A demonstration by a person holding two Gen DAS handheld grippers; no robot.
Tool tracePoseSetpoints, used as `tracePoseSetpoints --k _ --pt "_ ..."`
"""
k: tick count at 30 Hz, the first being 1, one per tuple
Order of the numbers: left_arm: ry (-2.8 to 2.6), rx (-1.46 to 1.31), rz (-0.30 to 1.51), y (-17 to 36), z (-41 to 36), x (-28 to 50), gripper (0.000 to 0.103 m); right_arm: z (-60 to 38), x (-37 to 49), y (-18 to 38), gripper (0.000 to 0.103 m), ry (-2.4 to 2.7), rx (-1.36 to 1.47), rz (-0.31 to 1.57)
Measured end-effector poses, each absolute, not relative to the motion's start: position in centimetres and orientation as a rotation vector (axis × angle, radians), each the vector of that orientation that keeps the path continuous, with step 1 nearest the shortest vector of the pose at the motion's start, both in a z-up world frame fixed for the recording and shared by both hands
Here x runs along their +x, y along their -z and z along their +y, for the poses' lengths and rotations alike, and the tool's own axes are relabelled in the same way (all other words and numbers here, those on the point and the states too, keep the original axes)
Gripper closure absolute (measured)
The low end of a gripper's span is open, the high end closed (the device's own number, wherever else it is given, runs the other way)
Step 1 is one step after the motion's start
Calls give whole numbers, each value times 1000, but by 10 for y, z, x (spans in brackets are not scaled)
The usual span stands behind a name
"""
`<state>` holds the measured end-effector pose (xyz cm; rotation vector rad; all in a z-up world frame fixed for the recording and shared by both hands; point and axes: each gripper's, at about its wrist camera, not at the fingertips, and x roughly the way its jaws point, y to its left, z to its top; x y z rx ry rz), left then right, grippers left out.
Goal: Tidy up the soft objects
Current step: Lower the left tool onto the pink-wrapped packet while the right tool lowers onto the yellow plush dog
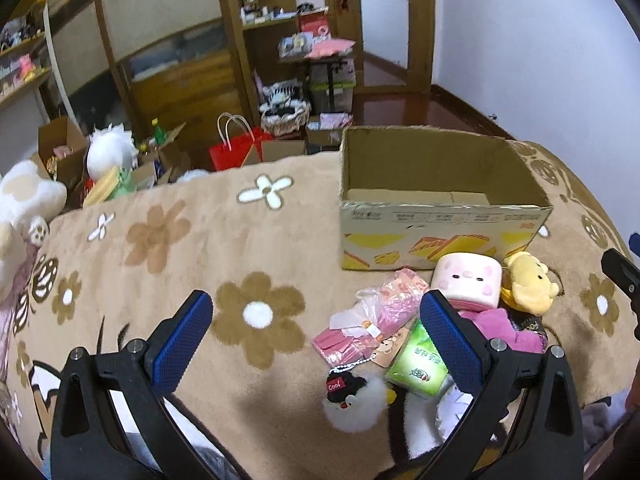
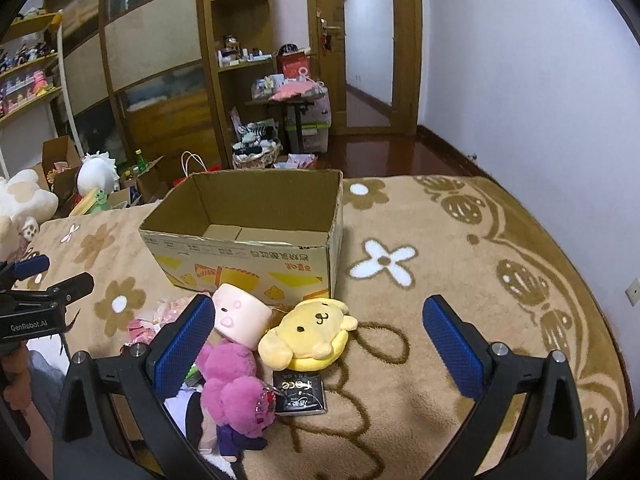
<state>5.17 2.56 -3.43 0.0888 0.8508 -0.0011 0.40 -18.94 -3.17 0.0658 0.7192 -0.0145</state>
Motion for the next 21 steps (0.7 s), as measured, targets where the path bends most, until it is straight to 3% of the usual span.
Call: tracePoseSetpoints --k 21 --pt "5 156 1038 87 5 100 1 -211 47 79 0 47 154 902"
